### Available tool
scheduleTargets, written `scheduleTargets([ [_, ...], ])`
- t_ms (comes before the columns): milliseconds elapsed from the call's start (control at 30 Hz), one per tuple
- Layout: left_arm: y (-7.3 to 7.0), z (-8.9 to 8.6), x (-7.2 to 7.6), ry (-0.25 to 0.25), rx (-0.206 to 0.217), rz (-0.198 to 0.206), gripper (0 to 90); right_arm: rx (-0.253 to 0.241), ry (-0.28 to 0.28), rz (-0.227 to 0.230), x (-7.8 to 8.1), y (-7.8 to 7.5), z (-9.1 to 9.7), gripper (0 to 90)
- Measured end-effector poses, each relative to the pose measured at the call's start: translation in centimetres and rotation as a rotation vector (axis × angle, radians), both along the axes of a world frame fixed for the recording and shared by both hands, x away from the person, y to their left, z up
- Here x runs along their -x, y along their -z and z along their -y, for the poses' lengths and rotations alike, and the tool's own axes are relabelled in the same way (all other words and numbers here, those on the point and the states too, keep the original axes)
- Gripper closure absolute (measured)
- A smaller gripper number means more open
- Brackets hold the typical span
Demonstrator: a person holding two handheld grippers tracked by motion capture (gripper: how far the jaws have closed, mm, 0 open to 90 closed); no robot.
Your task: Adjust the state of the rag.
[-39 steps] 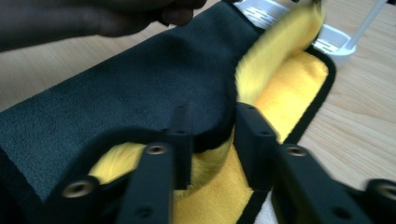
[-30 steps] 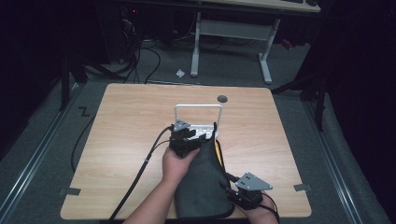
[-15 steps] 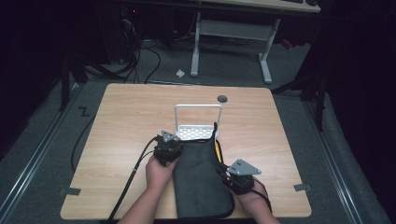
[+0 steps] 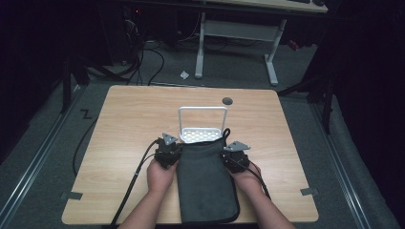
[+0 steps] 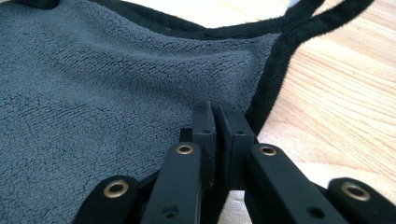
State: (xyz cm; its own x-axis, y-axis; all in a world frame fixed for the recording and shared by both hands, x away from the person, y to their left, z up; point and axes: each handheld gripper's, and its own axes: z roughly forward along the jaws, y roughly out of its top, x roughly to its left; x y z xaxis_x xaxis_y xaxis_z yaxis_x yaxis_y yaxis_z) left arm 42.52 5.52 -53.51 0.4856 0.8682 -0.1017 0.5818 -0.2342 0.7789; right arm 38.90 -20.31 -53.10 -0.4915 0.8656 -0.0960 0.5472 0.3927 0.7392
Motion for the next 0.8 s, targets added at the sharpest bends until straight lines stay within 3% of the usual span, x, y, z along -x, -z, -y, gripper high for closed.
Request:
scheduleTargets([
  [433,-0.3,-0.3,-0.1,0.028,-0.008,-0.028,81.7,0.003,-0.026,0.017,1.3,0.2,0.1,86.7],
  [500,-0.8,-0.5,0.1,0.029,0.009,-0.035,74.4,0.003,-0.027,0.018,1.3,0.2,0.1,86.7],
  [533,-1.1,-0.6,0.5,0.026,0.010,-0.017,70.2,0.002,-0.028,0.017,1.3,0.2,0.1,86.7],
  [600,-1.8,-0.7,1.4,0.058,0.050,0.000,65.9,0.001,-0.030,0.018,1.3,0.2,0.2,86.7],
  [667,-2.0,-0.6,2.2,0.108,0.066,-0.021,66.3,-0.001,-0.027,0.019,1.3,0.2,0.1,86.7],
  [800,-0.9,0.0,2.9,0.165,-0.029,-0.079,77.5,0.007,-0.024,0.026,1.4,0.3,0.0,86.7],
])
